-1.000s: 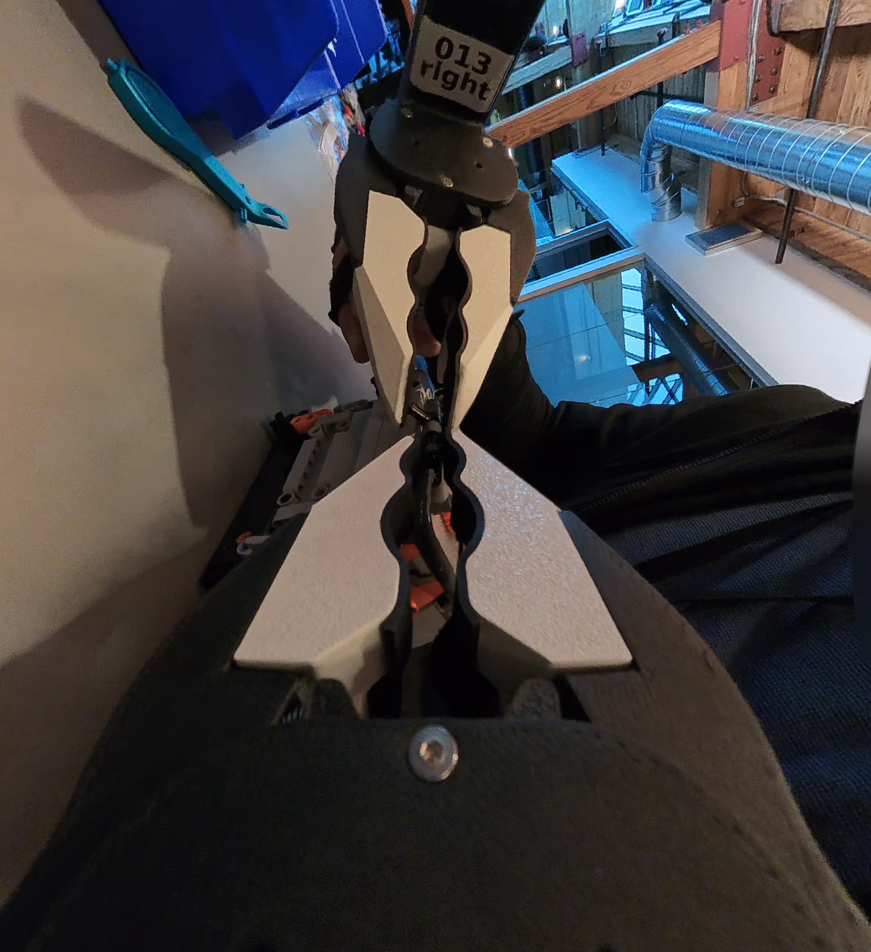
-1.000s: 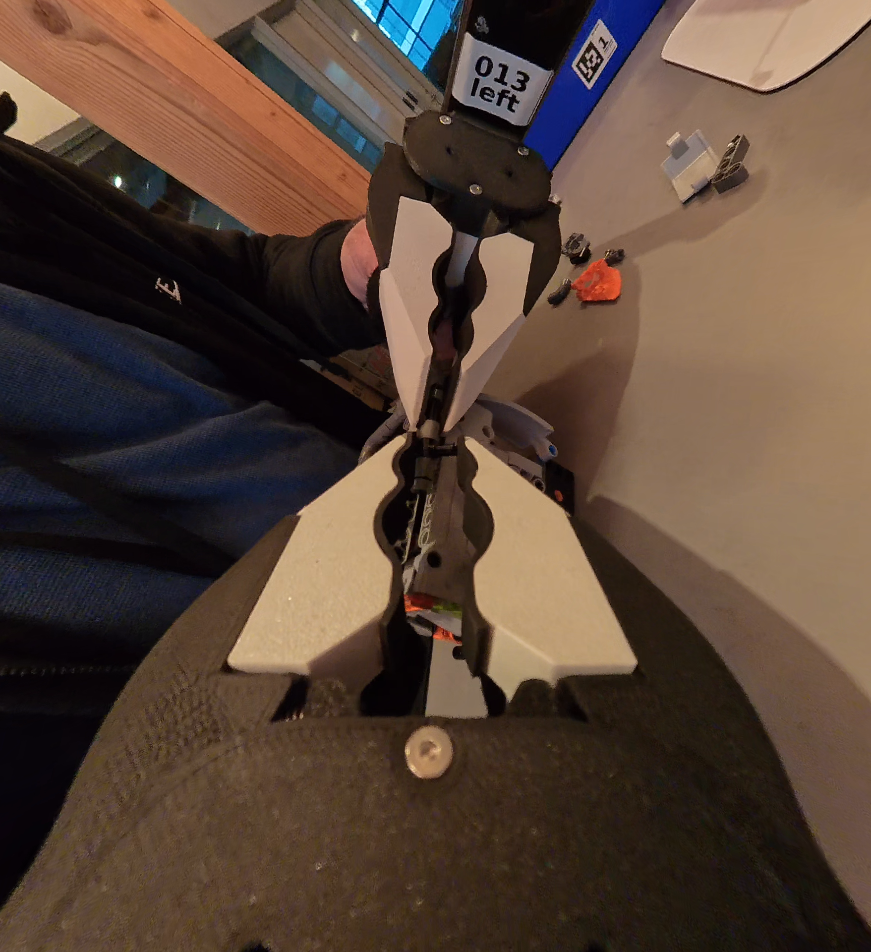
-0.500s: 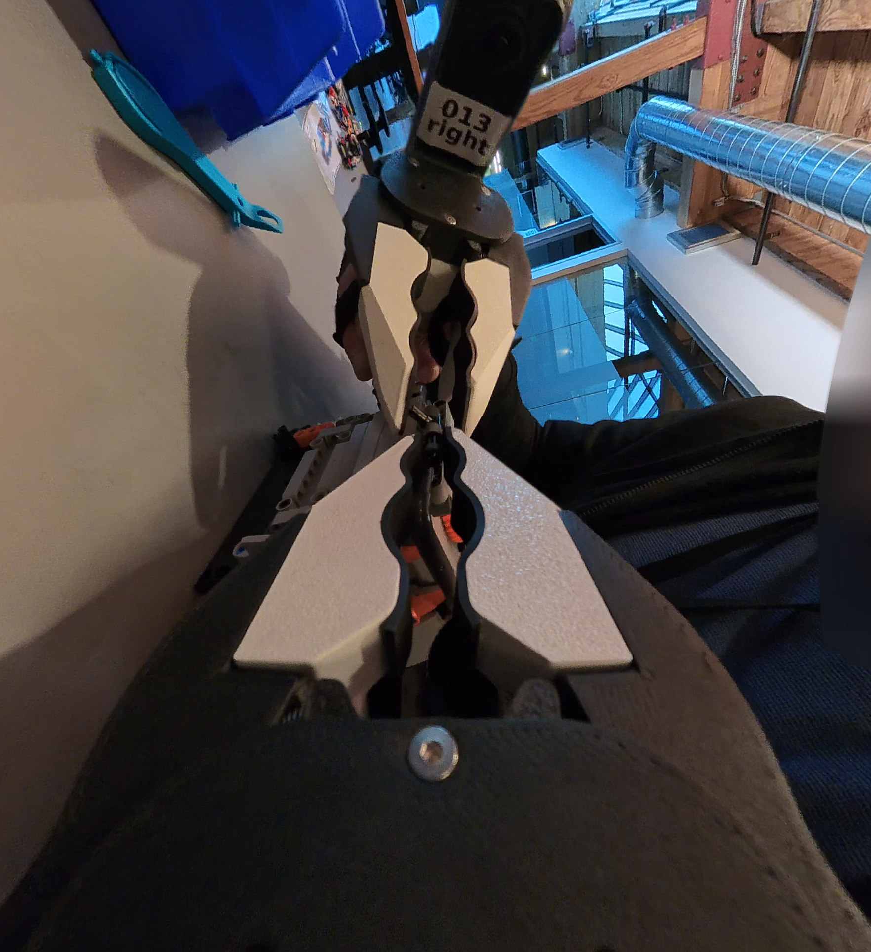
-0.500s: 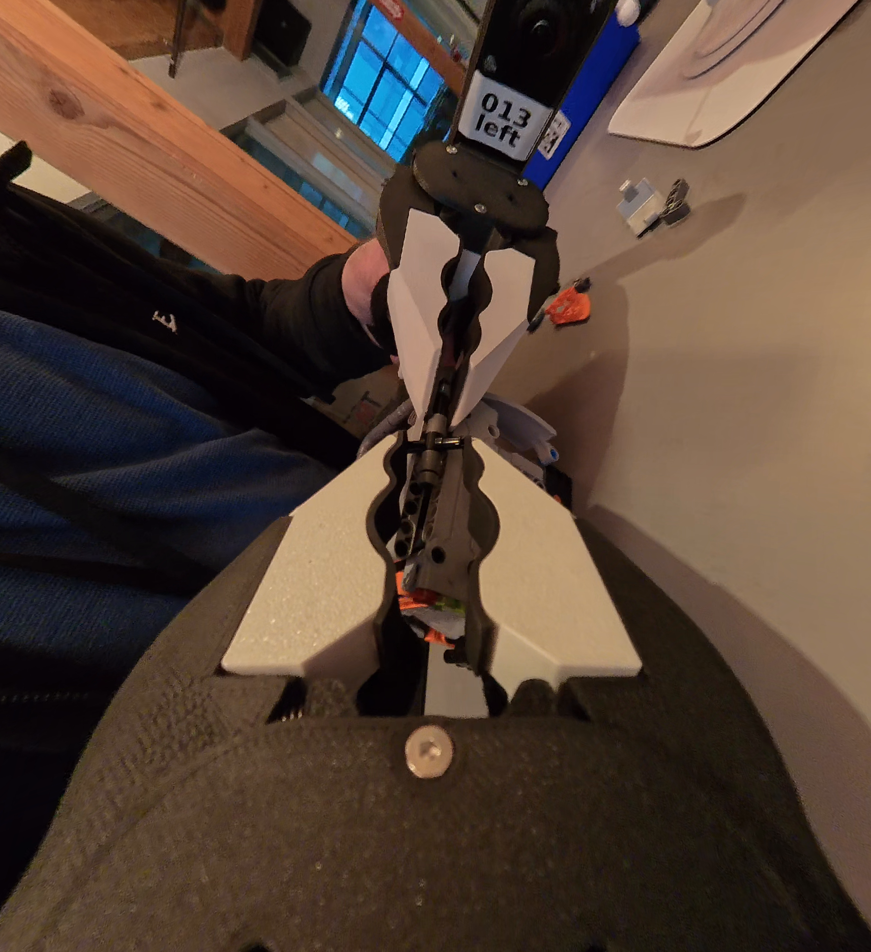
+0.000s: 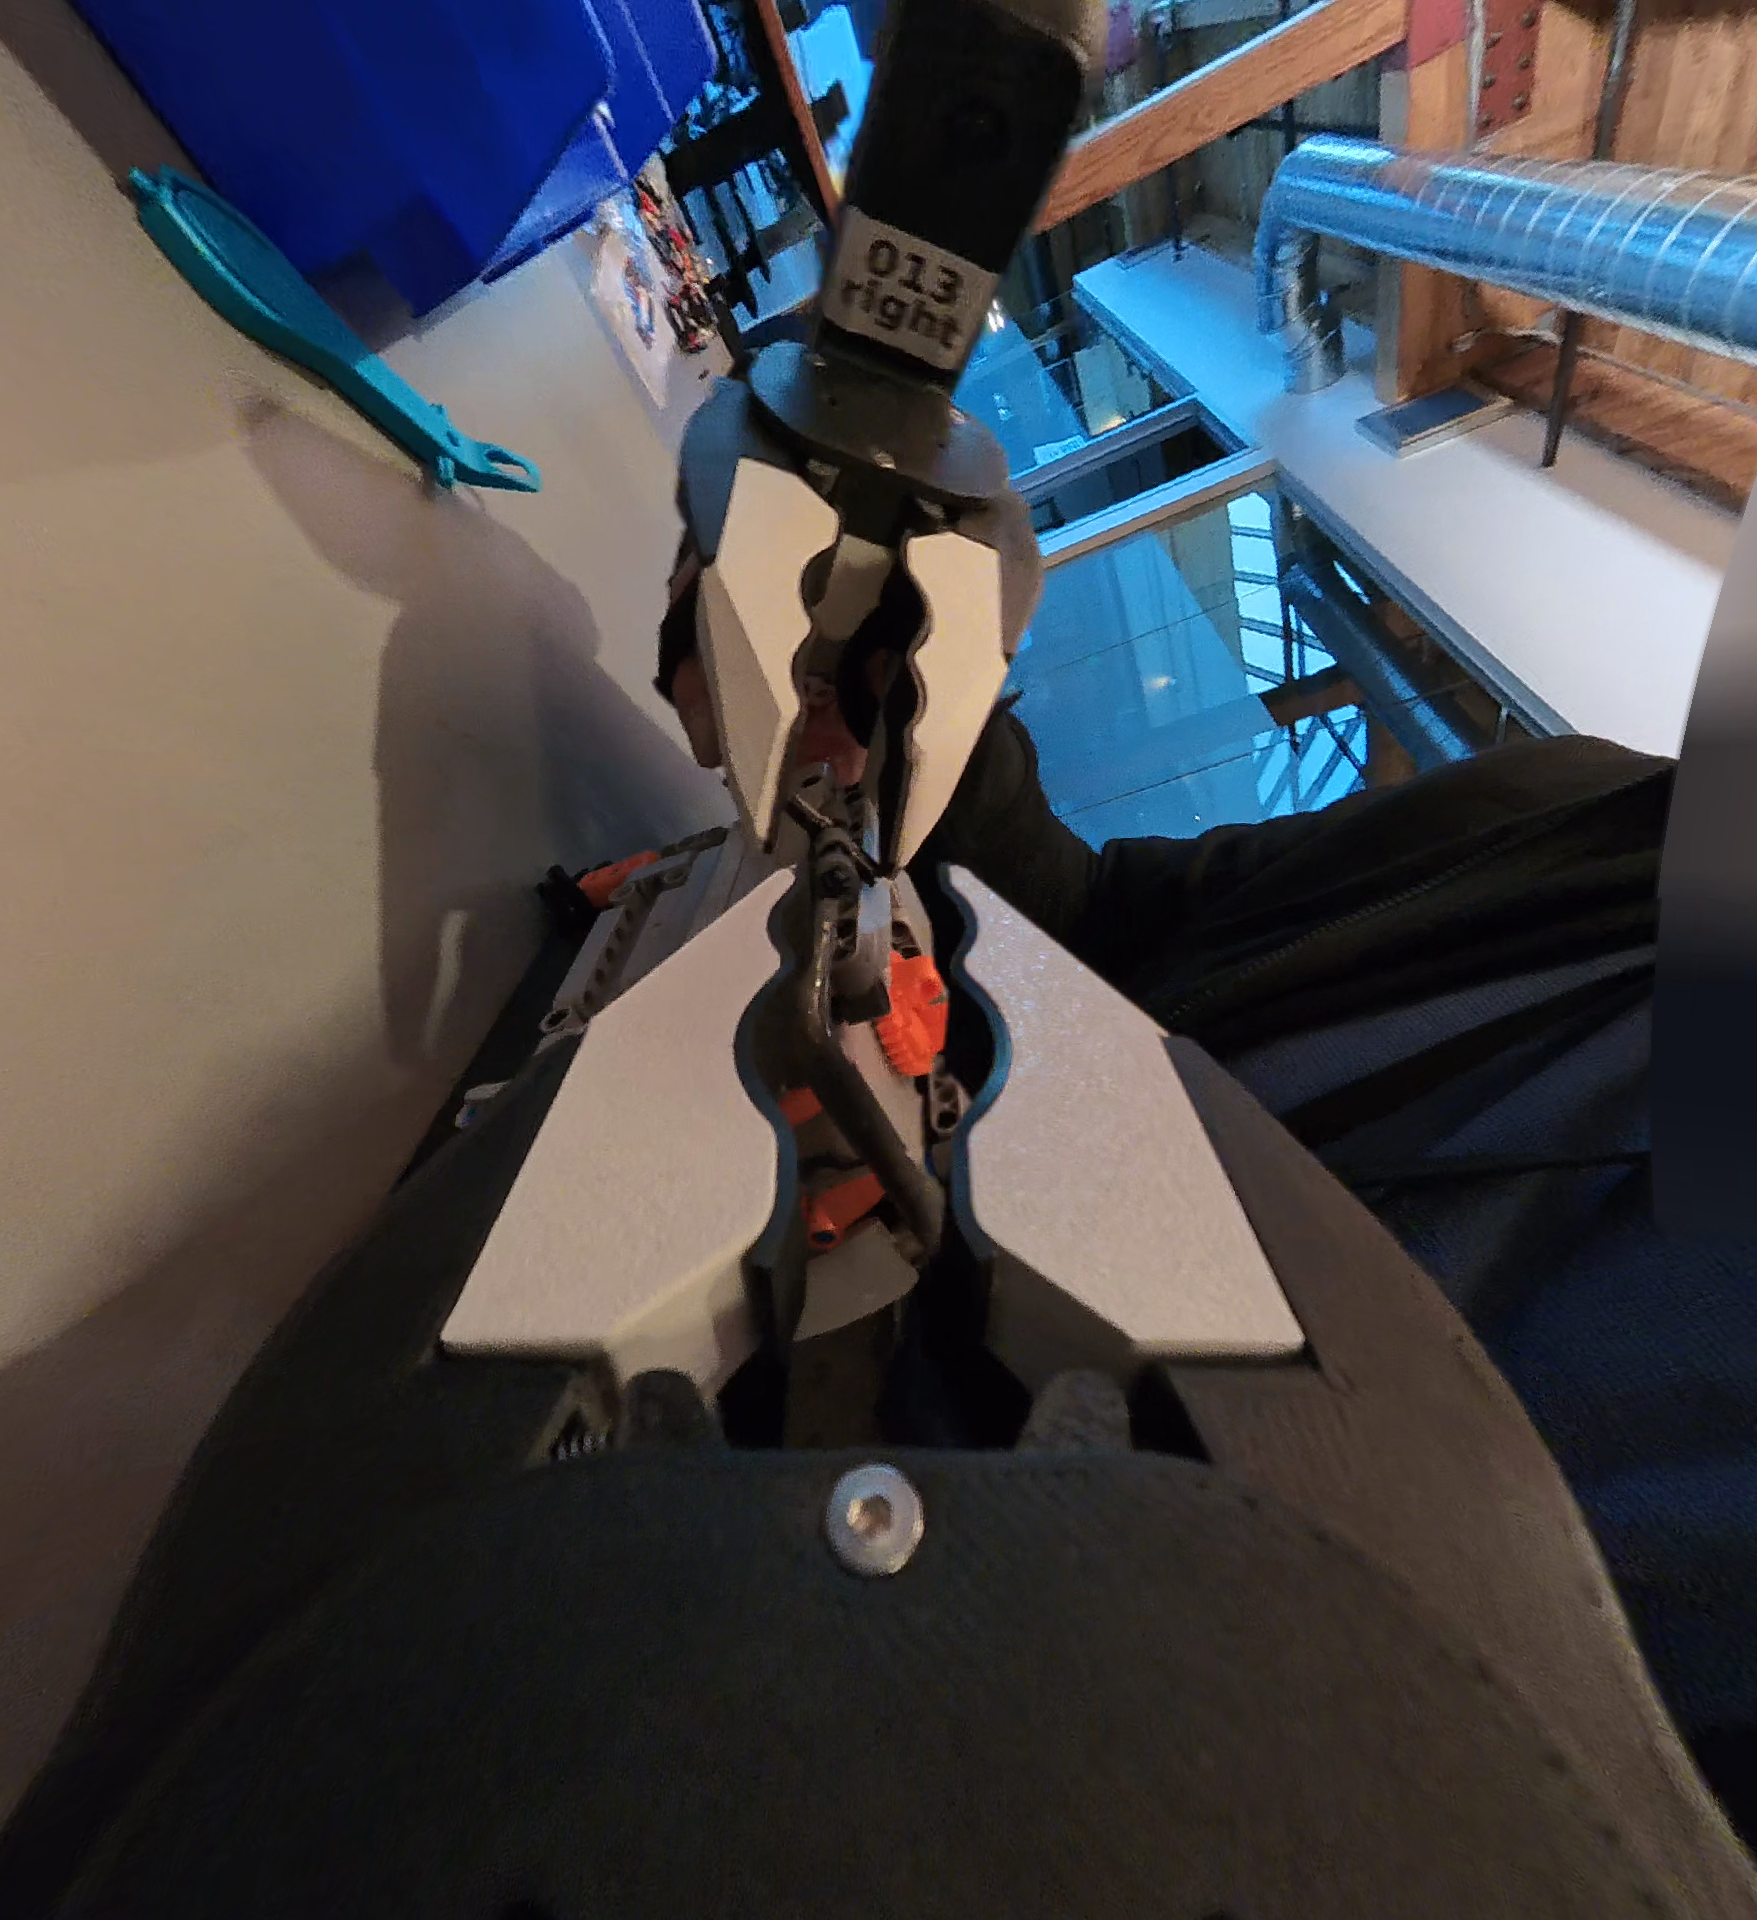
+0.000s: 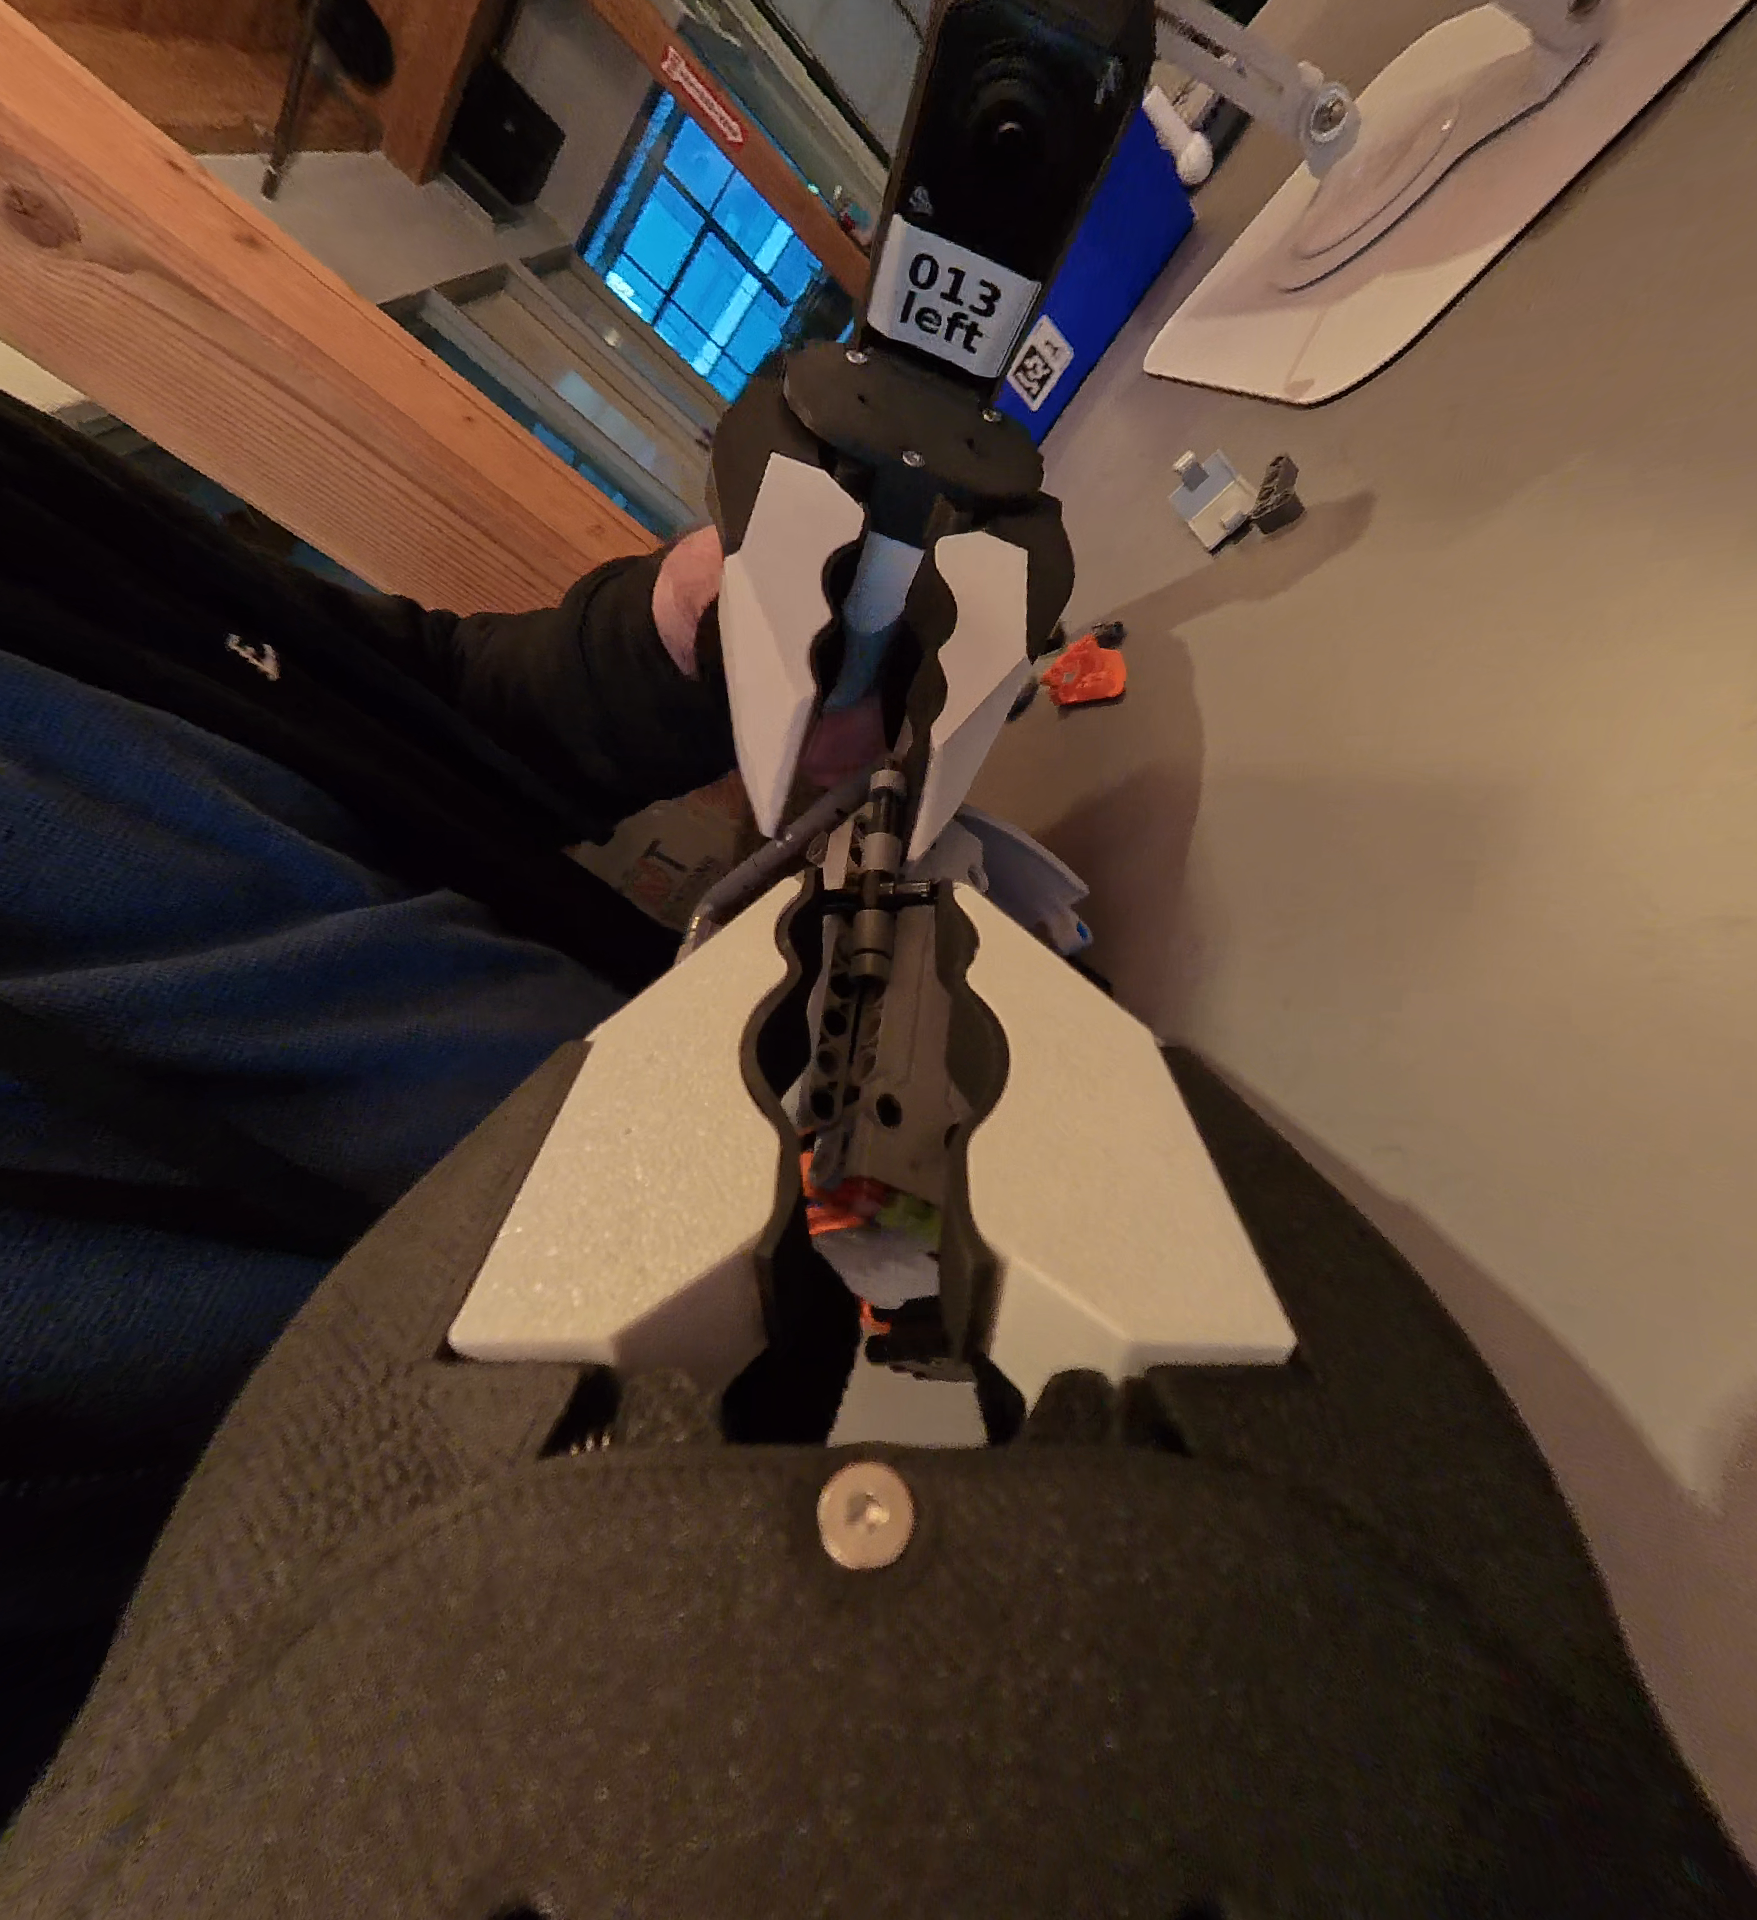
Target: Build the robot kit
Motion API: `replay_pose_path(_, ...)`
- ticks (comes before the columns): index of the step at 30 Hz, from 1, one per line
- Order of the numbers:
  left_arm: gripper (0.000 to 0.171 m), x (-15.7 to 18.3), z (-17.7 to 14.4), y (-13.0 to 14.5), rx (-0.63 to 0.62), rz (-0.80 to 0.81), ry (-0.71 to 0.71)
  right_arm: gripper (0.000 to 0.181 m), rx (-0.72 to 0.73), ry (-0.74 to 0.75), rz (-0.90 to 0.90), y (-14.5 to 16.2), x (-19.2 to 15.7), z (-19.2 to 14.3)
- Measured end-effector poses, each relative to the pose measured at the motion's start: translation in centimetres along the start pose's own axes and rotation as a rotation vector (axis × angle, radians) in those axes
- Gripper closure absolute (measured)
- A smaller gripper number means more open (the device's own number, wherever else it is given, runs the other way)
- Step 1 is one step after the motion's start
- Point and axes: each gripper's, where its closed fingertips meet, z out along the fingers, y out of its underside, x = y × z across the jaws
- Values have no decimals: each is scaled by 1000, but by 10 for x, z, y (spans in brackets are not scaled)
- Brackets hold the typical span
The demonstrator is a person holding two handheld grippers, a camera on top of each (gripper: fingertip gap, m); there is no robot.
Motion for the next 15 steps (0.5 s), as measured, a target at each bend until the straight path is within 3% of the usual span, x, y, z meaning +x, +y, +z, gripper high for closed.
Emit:
replay_pose_path(4,165,-5,1,1,9,14,-23,163,-12,54,-60,0,-1,0)
replay_pose_path(15,169,-8,2,-4,41,-39,-22,163,37,134,-115,-3,4,-2)
